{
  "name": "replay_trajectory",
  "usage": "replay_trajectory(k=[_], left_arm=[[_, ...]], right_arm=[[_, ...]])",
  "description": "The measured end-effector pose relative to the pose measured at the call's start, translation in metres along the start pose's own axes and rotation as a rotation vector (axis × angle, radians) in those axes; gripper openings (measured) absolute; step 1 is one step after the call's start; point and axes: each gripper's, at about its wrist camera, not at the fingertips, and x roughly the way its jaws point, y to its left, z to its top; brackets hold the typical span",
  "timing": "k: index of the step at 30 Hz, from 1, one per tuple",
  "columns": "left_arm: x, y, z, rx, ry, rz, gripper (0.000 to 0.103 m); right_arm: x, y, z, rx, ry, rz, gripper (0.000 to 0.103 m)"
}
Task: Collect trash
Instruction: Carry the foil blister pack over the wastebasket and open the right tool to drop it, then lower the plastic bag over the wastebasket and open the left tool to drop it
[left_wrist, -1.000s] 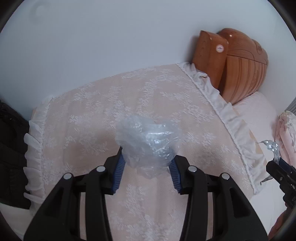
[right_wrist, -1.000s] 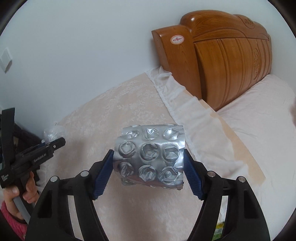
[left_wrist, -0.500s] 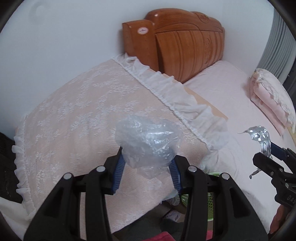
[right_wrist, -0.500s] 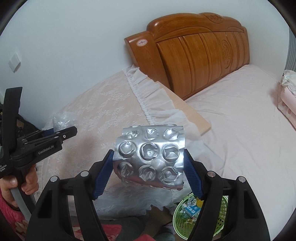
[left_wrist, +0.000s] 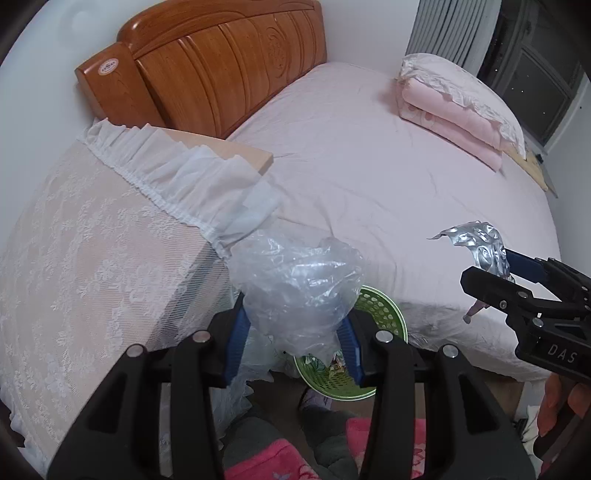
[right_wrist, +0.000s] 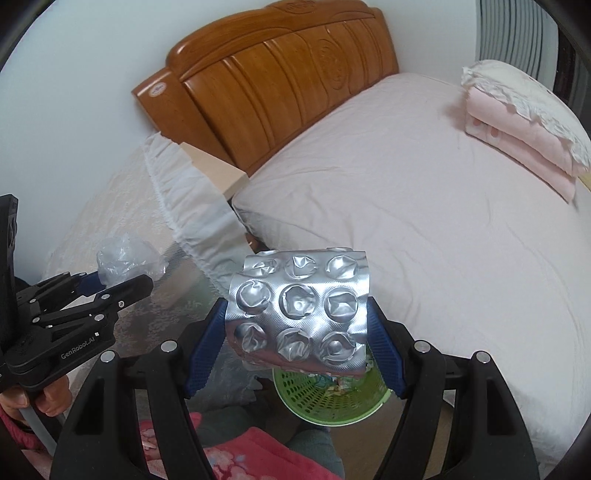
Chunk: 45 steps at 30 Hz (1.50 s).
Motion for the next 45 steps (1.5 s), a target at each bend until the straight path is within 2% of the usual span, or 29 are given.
replay_trajectory(k=[8,11,15,22,23,24,26,30,40,45], left_arm=[[0.006,-0.019,-0.004,0.042,0.026,-0.003,0.043],[0.009,-0.02,-0.005,0.046,0.039,0.001,0.043],[0.008,-0.018,-0.009,0.048,0.048,0.014,0.043],[0.012,-0.015,-0.011,0.052,0.069,0.017,0.043],[0.012,-0.015,-0.011,0.054,0.07,0.016,0.043],[0.012,-0.015,-0.011,0.056,0.07,0.015,0.043],[0.013,-0.016,-0.011,0.059,0.071,0.014,0.043],[0.014,-0.016,-0.01,0.061,0.074,0.011,0.043],[0.022,-0.017,-0.01,0.066,0.099,-0.002,0.043],[0.041,-0.021,-0.013,0.093,0.156,-0.019,0.043]], right_arm=[[0.013,-0.035,-0.027,0.014,0.027,0.006,0.073],[0.051,-0.042,-0.04,-0.004,0.091,-0.025,0.073],[0.095,-0.057,-0.06,0.052,0.2,0.009,0.073],[0.111,-0.062,-0.069,0.038,0.236,-0.027,0.073],[0.114,-0.063,-0.07,0.042,0.252,-0.037,0.075],[0.116,-0.065,-0.073,0.048,0.263,-0.049,0.086],[0.115,-0.06,-0.074,0.05,0.263,-0.057,0.094],[0.115,-0.059,-0.073,0.057,0.265,-0.069,0.096],[0.106,-0.081,-0.071,0.169,0.244,-0.109,0.097],[0.093,-0.097,-0.07,0.234,0.209,-0.135,0.097]])
